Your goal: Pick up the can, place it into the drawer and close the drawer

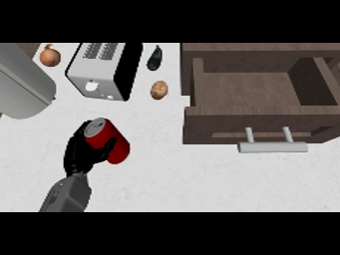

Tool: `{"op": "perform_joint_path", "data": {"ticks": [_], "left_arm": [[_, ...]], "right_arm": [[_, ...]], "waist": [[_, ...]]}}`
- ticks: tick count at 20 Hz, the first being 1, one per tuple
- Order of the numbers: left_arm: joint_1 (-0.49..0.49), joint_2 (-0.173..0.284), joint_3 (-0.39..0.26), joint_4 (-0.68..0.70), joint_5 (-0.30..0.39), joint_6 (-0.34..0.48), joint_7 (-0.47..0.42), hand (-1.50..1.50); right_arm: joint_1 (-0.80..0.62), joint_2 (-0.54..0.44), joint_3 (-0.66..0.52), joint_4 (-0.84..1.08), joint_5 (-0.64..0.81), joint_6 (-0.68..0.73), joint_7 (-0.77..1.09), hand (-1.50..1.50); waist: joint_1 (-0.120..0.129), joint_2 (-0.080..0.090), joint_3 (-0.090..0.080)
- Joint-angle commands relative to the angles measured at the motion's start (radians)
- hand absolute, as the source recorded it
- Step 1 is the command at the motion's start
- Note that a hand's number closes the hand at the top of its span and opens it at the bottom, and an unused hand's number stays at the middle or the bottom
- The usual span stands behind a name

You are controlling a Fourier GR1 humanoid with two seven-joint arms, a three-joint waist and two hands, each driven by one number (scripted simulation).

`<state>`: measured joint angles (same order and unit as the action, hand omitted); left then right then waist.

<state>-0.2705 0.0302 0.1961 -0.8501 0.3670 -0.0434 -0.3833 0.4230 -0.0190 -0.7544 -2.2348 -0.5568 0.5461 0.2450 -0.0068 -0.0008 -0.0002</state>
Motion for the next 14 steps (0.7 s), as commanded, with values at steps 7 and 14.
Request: {"op": "perform_joint_path", "data": {"ticks": [7, 14], "left_arm": [[-0.012, 0.010, -0.052, -0.060, -0.003, -0.066, 0.014, 1.50], [0.043, -0.008, -0.127, -0.387, 0.006, 0.014, 0.210, 1.50]], "right_arm": [[0.028, 0.019, 0.028, -0.009, 0.035, -0.010, -0.023, -1.50], [0.054, 0.018, 0.021, -0.061, -0.011, -0.023, -0.003, -1.50]], "waist": [[0.000, 0.000, 0.000], [0.007, -0.004, 0.001]]}}
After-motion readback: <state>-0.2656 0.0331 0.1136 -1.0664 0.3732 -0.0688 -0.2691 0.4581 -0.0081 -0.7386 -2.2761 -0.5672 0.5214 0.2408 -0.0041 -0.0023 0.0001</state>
